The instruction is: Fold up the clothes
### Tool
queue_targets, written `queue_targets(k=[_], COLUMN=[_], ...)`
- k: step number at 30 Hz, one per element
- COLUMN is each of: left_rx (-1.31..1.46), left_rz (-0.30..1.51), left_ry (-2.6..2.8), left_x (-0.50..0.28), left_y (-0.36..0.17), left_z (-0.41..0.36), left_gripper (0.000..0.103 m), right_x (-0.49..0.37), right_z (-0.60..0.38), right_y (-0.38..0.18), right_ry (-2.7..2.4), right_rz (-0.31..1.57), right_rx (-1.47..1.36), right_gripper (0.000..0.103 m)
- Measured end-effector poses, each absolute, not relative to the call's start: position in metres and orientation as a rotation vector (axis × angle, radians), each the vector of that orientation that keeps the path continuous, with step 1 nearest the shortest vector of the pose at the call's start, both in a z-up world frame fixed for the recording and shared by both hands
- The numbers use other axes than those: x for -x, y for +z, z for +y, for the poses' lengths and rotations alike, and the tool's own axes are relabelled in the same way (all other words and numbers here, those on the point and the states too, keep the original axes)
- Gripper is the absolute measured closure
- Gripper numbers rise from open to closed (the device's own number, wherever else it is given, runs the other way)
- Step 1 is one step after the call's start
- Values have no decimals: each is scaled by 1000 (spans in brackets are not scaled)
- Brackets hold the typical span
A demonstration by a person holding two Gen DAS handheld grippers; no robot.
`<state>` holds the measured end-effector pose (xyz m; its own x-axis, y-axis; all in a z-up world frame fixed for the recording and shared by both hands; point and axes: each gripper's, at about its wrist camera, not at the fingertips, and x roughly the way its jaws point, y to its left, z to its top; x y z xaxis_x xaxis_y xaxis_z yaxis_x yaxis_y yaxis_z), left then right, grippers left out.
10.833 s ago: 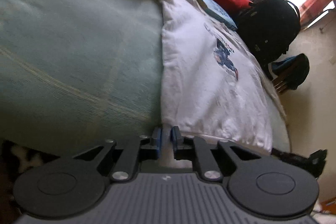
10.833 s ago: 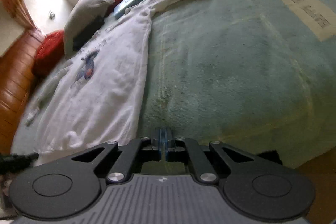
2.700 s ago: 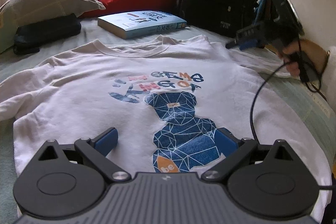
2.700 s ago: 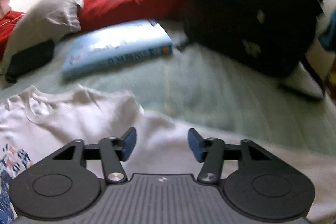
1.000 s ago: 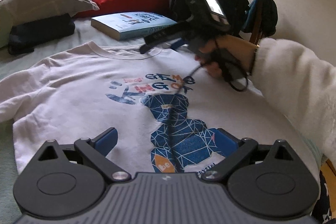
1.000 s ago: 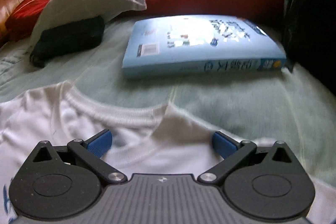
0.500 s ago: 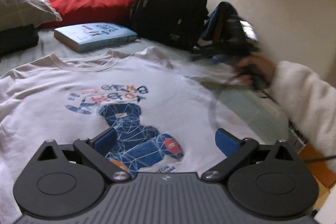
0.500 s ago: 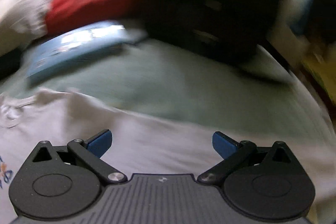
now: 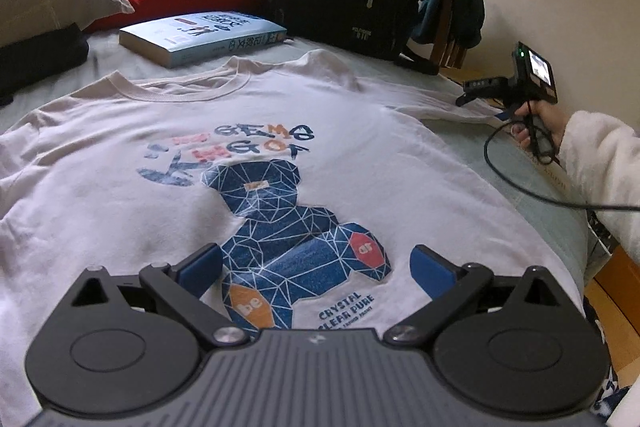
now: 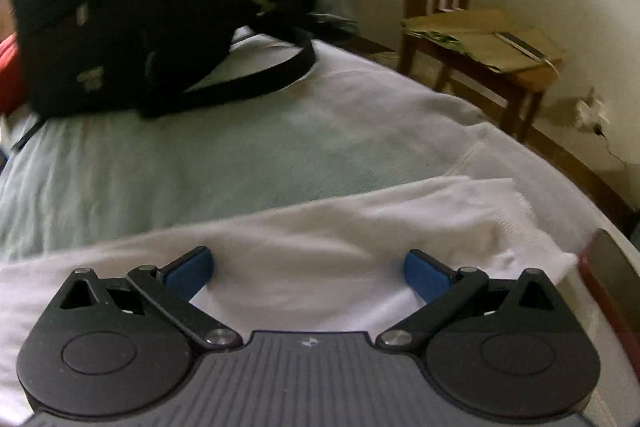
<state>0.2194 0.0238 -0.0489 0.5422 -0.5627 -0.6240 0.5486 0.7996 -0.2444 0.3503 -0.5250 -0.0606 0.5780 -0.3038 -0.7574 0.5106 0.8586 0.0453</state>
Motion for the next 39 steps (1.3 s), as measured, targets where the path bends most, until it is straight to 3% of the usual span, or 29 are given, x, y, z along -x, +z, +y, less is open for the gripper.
queue_targets(k=[10, 17, 25, 32, 39], left_rx=[-52, -70, -73, -62, -43], left_rz=[746, 756, 759, 759, 760], left_ry=[-426, -425, -426, -429, -431], left_x=[-224, -226, -226, -227, -229], left_y=[-46, -50, -51, -51, -50], left_z=[31, 29, 28, 30, 32], left_gripper=[3, 3, 3, 3, 3], right_x=[-374, -420, -472, -424, -433], right_z=[-369, -275, -271, -275, -258], right_y=[-14, -38, -55, -19, -37], right_ry=[-5, 52, -14, 186, 307], right_rz=[901, 939, 884, 895, 962], right_rx=[-206, -62, -48, -213, -245], right_gripper=[0, 0, 0, 0, 0])
